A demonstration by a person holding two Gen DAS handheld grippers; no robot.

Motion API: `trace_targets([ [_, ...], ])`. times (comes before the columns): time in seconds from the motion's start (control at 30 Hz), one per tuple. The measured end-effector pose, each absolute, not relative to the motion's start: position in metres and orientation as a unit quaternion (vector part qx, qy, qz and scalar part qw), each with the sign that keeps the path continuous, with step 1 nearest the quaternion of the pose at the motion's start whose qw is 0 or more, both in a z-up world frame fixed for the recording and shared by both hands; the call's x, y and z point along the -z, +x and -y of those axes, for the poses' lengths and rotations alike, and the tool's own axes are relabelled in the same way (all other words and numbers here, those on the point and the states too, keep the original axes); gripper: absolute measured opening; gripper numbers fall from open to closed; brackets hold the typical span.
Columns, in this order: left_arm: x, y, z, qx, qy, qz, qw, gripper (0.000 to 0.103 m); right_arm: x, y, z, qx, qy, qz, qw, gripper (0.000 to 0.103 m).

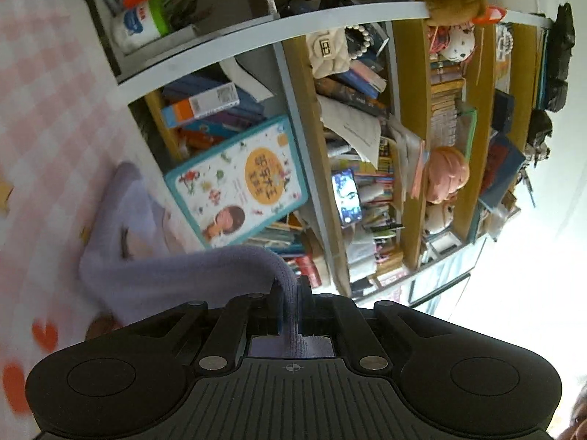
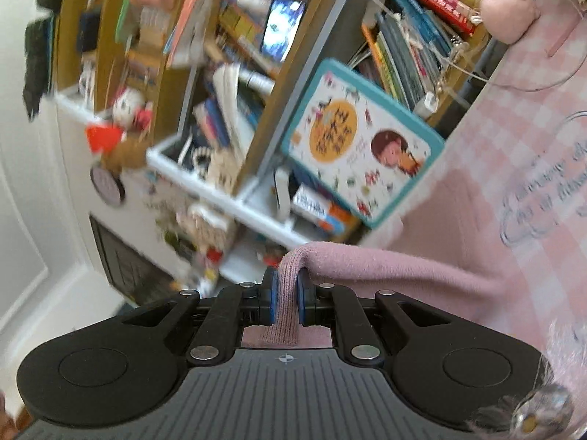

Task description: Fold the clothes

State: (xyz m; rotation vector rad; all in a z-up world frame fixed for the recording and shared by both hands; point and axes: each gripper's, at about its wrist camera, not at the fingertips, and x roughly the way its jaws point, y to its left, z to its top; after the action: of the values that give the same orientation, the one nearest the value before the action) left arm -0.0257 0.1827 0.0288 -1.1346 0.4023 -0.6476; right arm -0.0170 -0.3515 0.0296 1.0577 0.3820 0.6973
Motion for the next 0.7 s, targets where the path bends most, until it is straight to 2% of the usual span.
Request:
trace_targets([
  [0.27, -0.025, 0.046, -0.182, 0.252, -0.498, -0.213, 0.802, 0.005, -0.015, 0.048, 0.345, -0.283, 0.496, -0.192, 0.798, 0.010],
  [0.53, 0.014, 0.093, -0.180, 0.185, -0.493, -0.283, 0.802, 0.007, 0.012, 0.104, 0.339, -0.229, 0.492, -0.234, 0.807, 0.010],
  [0.67, 0.030, 0.103, -0.187, 0.140, -0.474, -0.312, 0.811, 0.028, 0.032, 0.115, 0.335, -0.199, 0.473, -0.266, 0.816, 0.014],
  [0.7, 0.030, 0.102, -0.189, 0.133, -0.463, -0.311, 0.819, 0.029, 0.034, 0.116, 0.335, -0.197, 0.468, -0.268, 0.819, 0.015],
])
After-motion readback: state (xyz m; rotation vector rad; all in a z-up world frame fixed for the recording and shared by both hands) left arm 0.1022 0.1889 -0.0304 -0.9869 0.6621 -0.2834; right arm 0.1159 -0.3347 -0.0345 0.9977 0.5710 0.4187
